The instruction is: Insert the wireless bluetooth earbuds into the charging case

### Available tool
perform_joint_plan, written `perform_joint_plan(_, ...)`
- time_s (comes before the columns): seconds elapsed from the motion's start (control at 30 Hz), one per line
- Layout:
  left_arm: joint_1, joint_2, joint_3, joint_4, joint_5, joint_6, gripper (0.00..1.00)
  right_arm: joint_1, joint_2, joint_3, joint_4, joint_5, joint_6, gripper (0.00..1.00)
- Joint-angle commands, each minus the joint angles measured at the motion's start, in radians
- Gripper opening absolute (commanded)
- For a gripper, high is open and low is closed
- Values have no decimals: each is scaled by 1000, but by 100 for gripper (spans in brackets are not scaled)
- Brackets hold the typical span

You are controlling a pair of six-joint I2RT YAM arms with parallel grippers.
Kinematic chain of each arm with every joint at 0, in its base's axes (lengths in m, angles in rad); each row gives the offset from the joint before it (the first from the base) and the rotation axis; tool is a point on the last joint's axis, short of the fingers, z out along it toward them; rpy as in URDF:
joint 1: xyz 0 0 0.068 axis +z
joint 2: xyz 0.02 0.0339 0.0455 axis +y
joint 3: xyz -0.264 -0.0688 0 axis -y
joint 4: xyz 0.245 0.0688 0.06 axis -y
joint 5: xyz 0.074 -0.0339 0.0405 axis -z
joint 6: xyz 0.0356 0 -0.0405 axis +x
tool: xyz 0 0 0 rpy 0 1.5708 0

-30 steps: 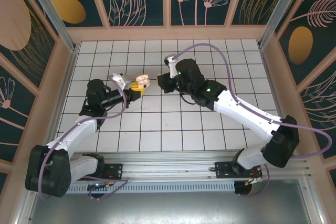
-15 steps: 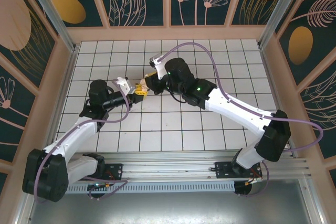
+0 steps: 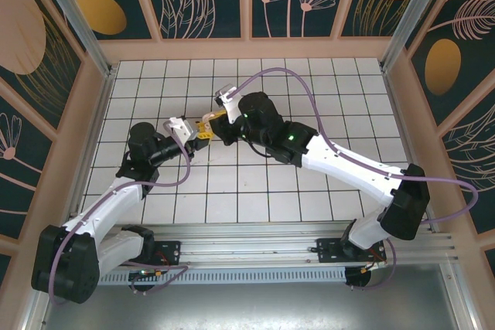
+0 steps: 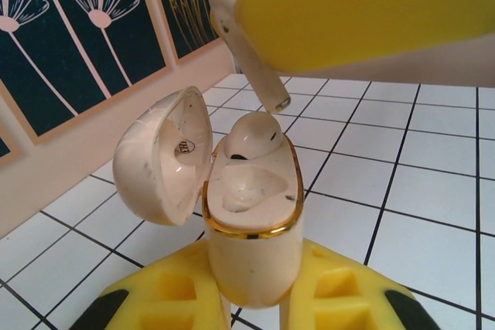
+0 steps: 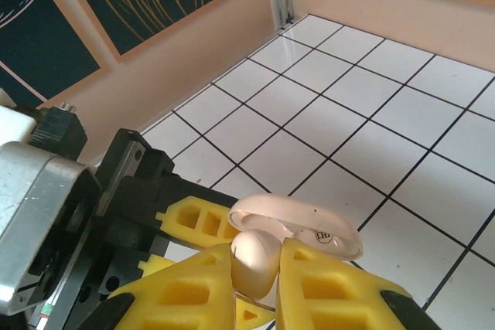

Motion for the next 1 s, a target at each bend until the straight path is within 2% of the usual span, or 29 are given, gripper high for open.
perform_joint_plan(0.0, -5, -11, -10, 83, 16, -45, 2, -5, -5, -13, 60, 8, -12, 17)
perform_joint_plan(0.43, -7, -11, -11, 105, 40, -68, 2, -18, 4, -18, 91, -72, 9, 18)
perform_joint_plan(0.63, -9, 8, 13, 99, 103, -97, 2, -19, 37, 5, 85, -101, 4, 17)
perform_joint_plan(0.97, -9, 12, 29, 121, 112, -151, 2, -26, 35, -15, 76, -129, 11, 17)
